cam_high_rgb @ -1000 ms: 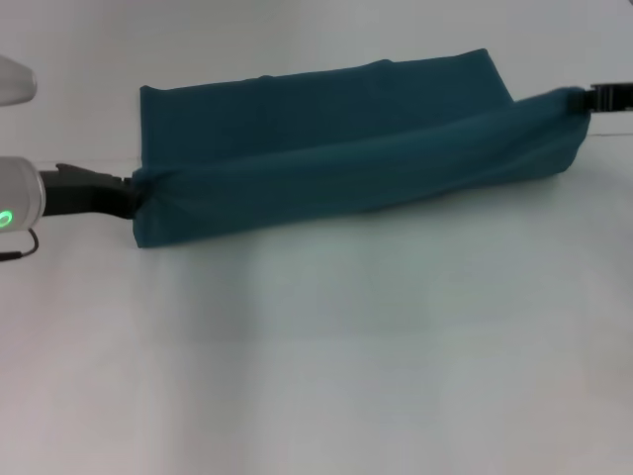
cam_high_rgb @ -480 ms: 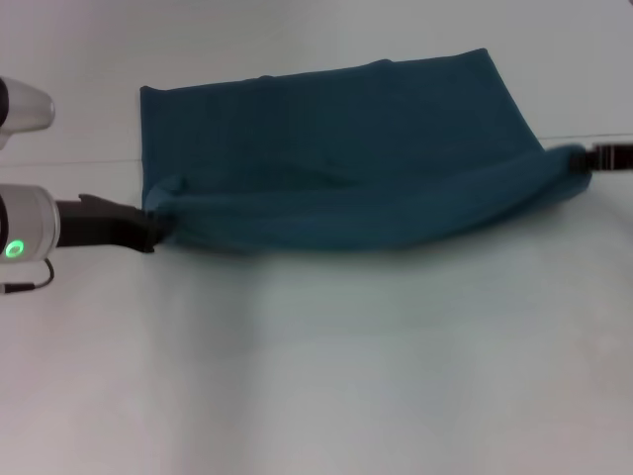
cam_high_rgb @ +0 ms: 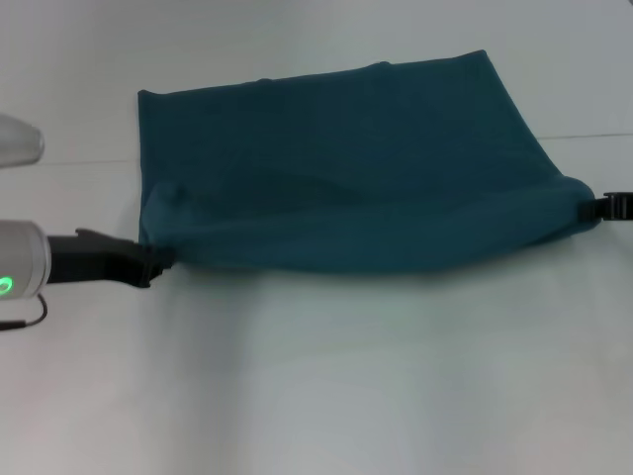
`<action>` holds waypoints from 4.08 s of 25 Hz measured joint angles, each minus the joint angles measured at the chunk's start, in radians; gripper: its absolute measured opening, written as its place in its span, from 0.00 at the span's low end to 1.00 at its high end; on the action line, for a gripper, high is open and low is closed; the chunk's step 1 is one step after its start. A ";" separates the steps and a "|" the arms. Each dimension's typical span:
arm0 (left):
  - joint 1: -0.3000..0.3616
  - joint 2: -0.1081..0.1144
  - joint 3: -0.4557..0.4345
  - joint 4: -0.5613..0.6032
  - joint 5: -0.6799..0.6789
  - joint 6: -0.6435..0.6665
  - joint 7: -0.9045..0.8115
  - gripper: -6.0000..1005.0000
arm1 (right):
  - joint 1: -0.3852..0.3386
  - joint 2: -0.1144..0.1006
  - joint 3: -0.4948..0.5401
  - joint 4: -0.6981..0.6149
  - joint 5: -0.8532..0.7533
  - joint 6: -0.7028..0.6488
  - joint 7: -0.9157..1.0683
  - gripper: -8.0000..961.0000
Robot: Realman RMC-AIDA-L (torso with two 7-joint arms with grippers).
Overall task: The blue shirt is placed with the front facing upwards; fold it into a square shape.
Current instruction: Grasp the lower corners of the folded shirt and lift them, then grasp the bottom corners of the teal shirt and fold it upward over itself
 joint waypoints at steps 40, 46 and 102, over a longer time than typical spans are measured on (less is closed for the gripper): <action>0.342 -0.013 0.025 0.248 -0.007 0.511 -0.143 0.09 | -0.353 0.003 0.162 -0.117 -0.080 -0.601 -0.240 0.04; 0.381 -0.013 0.029 0.270 -0.005 0.537 -0.149 0.08 | -0.375 0.023 0.194 -0.150 -0.095 -0.628 -0.250 0.04; -0.224 0.111 -0.259 -0.321 0.098 -0.052 0.006 0.08 | 0.135 -0.034 0.148 0.068 -0.072 0.040 -0.132 0.11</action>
